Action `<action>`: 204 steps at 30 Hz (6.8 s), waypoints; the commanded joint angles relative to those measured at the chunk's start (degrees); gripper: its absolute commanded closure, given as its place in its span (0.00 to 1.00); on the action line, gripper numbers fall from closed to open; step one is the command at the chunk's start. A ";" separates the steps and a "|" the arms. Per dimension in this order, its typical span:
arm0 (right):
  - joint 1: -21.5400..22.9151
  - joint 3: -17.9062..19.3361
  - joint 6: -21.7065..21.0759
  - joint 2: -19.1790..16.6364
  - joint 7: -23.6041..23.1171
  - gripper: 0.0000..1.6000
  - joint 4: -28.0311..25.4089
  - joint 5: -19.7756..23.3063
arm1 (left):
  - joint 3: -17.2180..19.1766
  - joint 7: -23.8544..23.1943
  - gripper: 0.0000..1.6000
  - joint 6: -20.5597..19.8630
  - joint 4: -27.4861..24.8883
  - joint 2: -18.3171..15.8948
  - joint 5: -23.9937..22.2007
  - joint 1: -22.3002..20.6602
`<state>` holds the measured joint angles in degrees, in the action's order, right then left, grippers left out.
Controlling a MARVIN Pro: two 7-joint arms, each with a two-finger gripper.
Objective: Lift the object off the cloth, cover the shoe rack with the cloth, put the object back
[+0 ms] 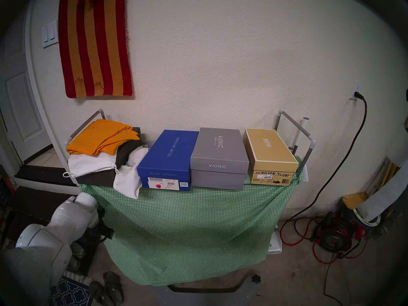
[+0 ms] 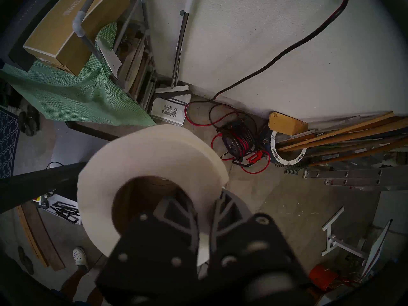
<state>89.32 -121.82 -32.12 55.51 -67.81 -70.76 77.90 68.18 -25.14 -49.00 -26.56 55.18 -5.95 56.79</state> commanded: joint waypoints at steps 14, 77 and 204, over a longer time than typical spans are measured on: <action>-0.24 -0.03 0.31 0.21 -0.57 1.00 0.12 -0.19 | 10.05 11.05 0.00 2.30 11.17 -4.55 -4.67 -10.00; -0.62 -0.21 0.66 0.41 -0.93 1.00 0.39 -0.12 | 35.01 51.03 0.00 38.75 -19.54 -9.08 -13.70 2.43; -31.98 48.62 -13.80 33.14 12.32 1.00 9.11 26.66 | 66.58 48.98 0.00 17.10 -69.68 4.65 -22.70 36.47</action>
<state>62.91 -72.20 -46.77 87.17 -55.29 -65.62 104.25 134.75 23.79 -32.02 -95.79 59.74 -28.56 93.45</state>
